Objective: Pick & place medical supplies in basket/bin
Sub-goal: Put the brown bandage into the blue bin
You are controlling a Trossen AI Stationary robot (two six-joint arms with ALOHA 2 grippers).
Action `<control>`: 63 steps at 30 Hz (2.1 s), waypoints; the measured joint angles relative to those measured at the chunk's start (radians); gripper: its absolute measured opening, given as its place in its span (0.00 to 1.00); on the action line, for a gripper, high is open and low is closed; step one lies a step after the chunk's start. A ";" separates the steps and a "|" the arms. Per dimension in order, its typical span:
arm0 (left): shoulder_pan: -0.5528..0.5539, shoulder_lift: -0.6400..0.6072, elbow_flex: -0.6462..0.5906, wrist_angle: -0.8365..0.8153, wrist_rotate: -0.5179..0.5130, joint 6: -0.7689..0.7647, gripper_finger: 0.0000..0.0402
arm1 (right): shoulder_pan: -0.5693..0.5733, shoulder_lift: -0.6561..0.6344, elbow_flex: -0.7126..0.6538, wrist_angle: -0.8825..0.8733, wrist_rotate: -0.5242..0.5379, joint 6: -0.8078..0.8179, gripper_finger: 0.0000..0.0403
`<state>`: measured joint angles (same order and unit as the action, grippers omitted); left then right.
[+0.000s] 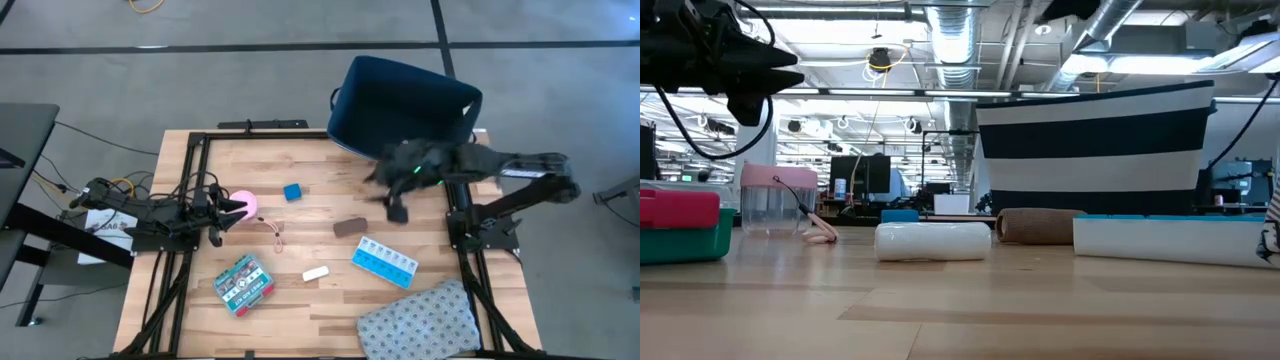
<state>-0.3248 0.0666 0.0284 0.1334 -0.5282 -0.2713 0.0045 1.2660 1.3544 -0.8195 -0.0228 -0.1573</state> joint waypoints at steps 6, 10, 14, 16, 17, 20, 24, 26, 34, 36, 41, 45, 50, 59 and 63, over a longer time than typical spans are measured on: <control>0.000 0.000 0.000 -0.008 0.007 0.058 0.32 | 0.111 0.198 0.000 0.011 -0.033 0.036 0.50; 0.000 0.000 0.000 -0.008 0.025 0.113 0.32 | 0.142 0.337 0.000 0.009 -0.032 0.079 0.51; 0.000 0.000 0.000 -0.008 0.026 0.128 0.32 | 0.136 0.465 -0.001 0.010 -0.023 0.082 0.51; 0.000 0.000 0.000 -0.008 0.026 0.128 0.32 | 0.124 0.523 -0.001 0.011 0.015 0.092 0.50; 0.000 0.000 0.000 -0.008 0.026 0.128 0.32 | 0.117 0.547 -0.001 0.010 0.043 0.100 0.50; 0.000 0.000 0.000 -0.008 0.026 0.128 0.32 | 0.092 0.609 -0.001 0.003 0.138 0.105 0.50; 0.000 0.000 0.000 -0.011 0.026 0.128 0.32 | 0.056 0.673 -0.001 0.000 0.139 0.106 0.50; 0.000 0.000 0.000 -0.014 0.025 0.128 0.32 | 0.042 0.698 -0.001 -0.001 0.134 0.105 0.50; 0.000 0.000 0.000 -0.025 0.025 0.115 0.32 | 0.011 0.766 0.014 -0.020 0.055 0.132 0.43; 0.000 0.000 0.000 -0.025 0.025 0.112 0.32 | 0.013 0.767 0.024 -0.032 0.054 0.122 0.37; 0.000 0.000 0.000 -0.024 0.024 0.089 0.32 | 0.021 0.741 0.090 -0.095 0.046 0.107 0.22; 0.000 0.000 0.000 -0.028 0.023 0.084 0.32 | 0.035 0.690 0.214 -0.242 0.047 0.100 0.21; 0.000 0.000 0.000 -0.040 0.022 0.047 0.32 | 0.061 0.589 0.396 -0.396 0.121 0.064 0.25; 0.000 0.000 0.000 -0.035 0.016 0.039 0.32 | -0.020 0.339 0.609 -0.488 0.367 0.018 0.24; 0.000 0.000 0.000 -0.038 0.016 0.024 0.32 | -0.122 0.224 0.619 -0.485 0.389 0.026 0.24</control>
<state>-0.3247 0.0662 0.0288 0.0955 -0.5125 -0.2473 -0.1178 1.4904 1.9732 -1.3041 0.3658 -0.1314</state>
